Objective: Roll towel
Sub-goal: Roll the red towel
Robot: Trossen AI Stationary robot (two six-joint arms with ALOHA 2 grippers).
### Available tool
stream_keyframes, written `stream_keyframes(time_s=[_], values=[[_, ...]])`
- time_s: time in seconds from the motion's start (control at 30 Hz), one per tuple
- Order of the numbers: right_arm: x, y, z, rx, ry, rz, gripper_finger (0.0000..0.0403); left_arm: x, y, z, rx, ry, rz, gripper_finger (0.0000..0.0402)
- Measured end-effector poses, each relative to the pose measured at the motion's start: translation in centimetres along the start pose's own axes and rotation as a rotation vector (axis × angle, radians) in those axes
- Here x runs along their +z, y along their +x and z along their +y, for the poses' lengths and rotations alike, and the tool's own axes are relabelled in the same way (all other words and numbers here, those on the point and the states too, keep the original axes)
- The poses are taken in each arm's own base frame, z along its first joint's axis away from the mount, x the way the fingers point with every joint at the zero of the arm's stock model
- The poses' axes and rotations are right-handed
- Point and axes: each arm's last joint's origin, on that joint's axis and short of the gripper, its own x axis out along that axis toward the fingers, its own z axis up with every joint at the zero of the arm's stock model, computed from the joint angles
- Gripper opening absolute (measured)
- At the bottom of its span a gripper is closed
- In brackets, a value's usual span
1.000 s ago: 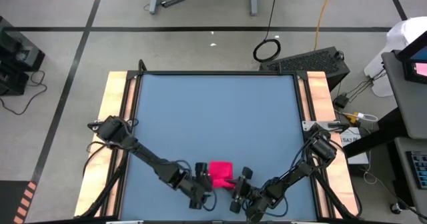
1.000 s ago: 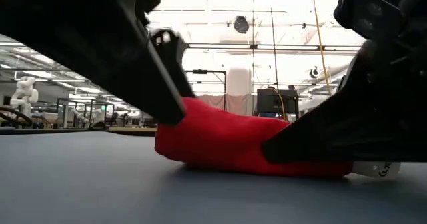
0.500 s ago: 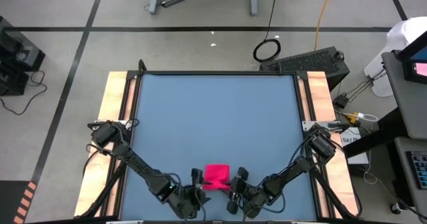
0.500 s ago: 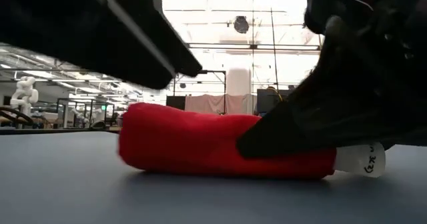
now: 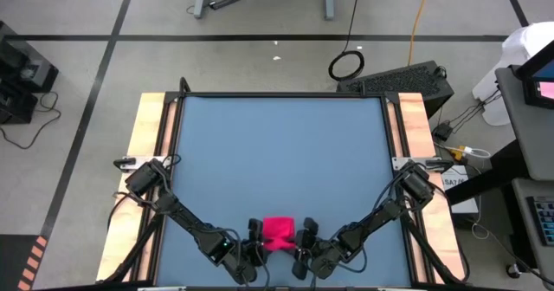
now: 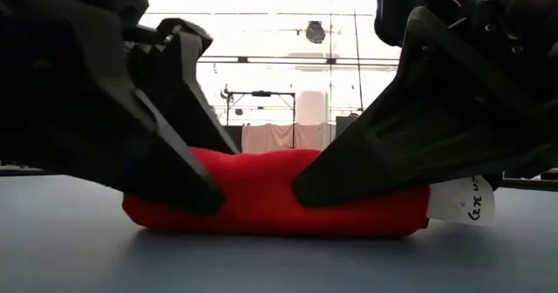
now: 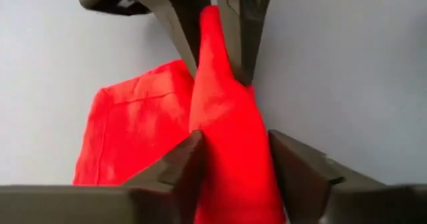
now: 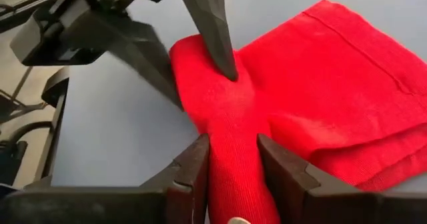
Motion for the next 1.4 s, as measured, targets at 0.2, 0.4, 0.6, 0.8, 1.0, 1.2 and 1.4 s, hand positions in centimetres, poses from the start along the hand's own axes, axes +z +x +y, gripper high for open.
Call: stream_keyframes(time_s=[0.2, 0.4, 0.6, 0.8, 1.0, 1.2, 1.4], values=[[0.3, -0.8, 0.7, 0.031, -0.158, -0.021, 0.012, -0.7, 0.1, 0.5, 0.016, -0.101, 0.088, 0.0057], [0.3, -3.7, 2.7, 0.048, -0.527, -0.098, 0.019, -0.9, -0.1, 0.5, 0.003, -0.14, 0.113, 0.0038], [-1.3, -5.4, 4.4, 0.072, -0.8, -0.197, 0.0231, -0.5, -0.8, 0.9, -0.079, -0.268, 0.152, 0.004], [-2.2, -3.7, 3.9, 0.039, -0.865, -0.241, 0.0209, 0.3, -1.4, 1.6, -0.181, -0.325, 0.18, 0.0043], [-1.4, -2.1, 2.9, -0.008, -0.881, -0.242, 0.0192, 0.2, -1.4, 2.4, -0.204, -0.352, 0.242, 0.0045], [0.1, -0.4, 1.6, -0.043, -0.829, -0.218, 0.0185, 0.2, -1.2, 2.8, -0.204, -0.391, 0.26, 0.0046], [0.8, 1.0, 0.2, 0.022, -0.687, -0.11, 0.0184, 0.0, -1.2, 2.8, -0.187, -0.424, 0.288, 0.0046]])
